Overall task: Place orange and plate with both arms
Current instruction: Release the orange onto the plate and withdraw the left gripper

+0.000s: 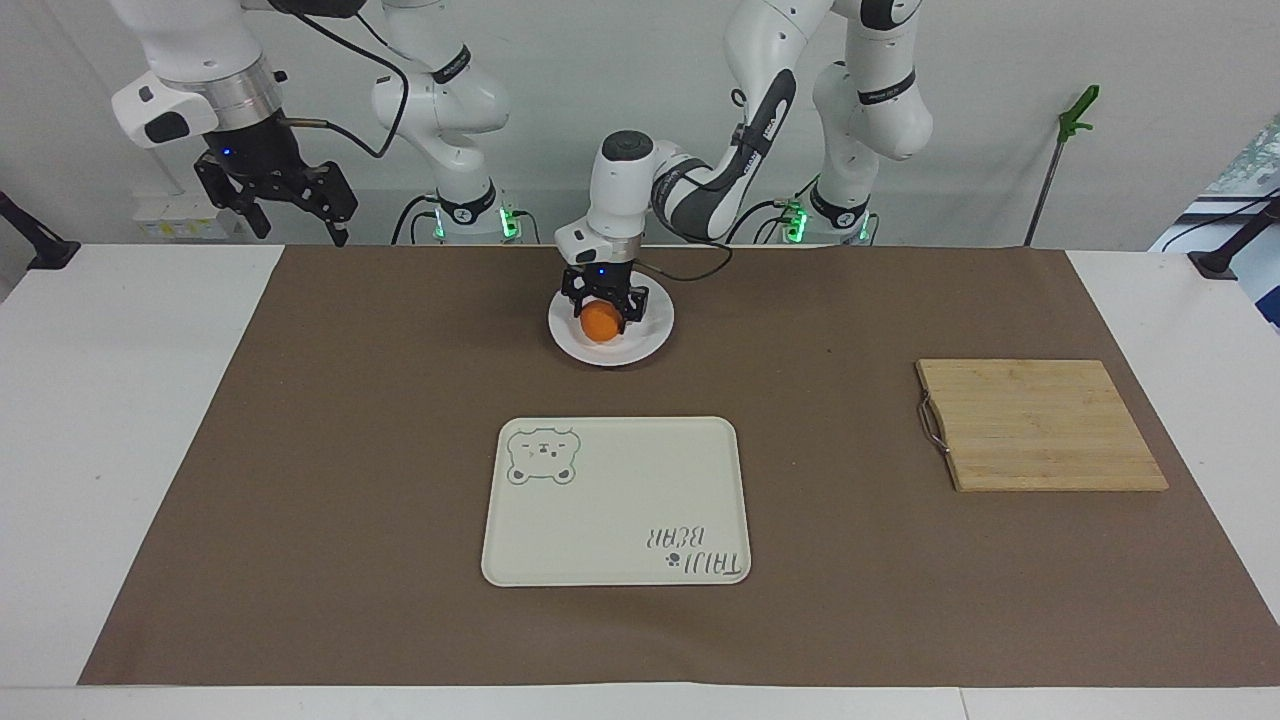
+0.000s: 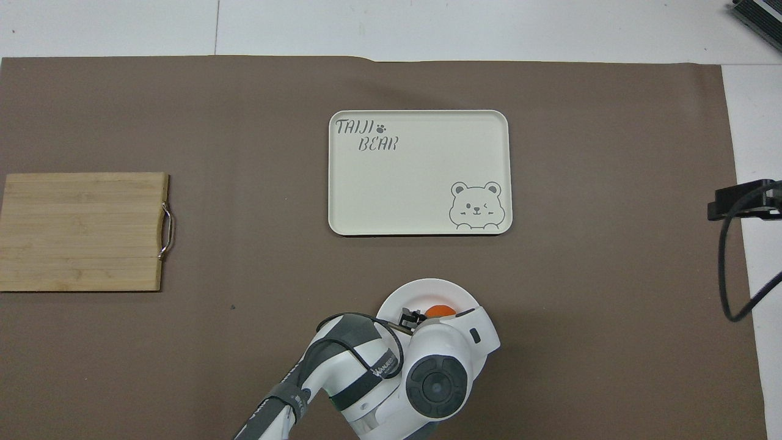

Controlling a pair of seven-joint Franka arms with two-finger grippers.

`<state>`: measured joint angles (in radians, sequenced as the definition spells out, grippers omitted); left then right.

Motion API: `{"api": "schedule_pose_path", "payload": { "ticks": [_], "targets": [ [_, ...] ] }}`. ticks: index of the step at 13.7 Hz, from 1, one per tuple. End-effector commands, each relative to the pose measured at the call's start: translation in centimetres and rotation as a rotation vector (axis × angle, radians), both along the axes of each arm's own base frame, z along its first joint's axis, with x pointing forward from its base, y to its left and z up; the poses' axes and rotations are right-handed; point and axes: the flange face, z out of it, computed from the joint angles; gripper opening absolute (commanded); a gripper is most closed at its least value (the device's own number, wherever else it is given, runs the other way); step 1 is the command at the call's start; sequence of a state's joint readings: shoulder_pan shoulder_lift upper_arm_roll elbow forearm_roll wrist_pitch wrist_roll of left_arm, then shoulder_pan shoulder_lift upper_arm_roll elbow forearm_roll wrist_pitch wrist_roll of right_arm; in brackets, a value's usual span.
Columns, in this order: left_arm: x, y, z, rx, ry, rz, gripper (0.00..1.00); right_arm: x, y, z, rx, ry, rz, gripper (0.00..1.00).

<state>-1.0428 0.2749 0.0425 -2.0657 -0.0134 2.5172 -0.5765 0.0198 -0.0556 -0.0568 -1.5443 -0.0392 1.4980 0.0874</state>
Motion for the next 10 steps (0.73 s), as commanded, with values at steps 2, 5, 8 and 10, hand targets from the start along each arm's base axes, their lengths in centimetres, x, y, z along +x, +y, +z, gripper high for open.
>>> {"api": "schedule_pose_path", "payload": {
  "ticks": [2,5,8,10],
  "targets": [
    [1.9,3.2,7.2,0.006,0.013,0.061,1.0,-0.5,-0.3,0.4,-0.013,0.0,0.005,1.0],
    [3.9,6.0,12.3,0.024,0.032,0.118,1.0,-0.5,-0.3,0.3,-0.013,0.001,0.005,1.0],
    [8.1,13.3,17.9,0.025,0.014,0.15,1.0,-0.6,0.7,0.4,-0.014,0.004,0.03,1.0],
    [11.0,19.0,21.2,0.032,-0.012,0.107,1.0,-1.1,1.6,0.0,0.006,0.034,0.081,1.0]
  ]
}}
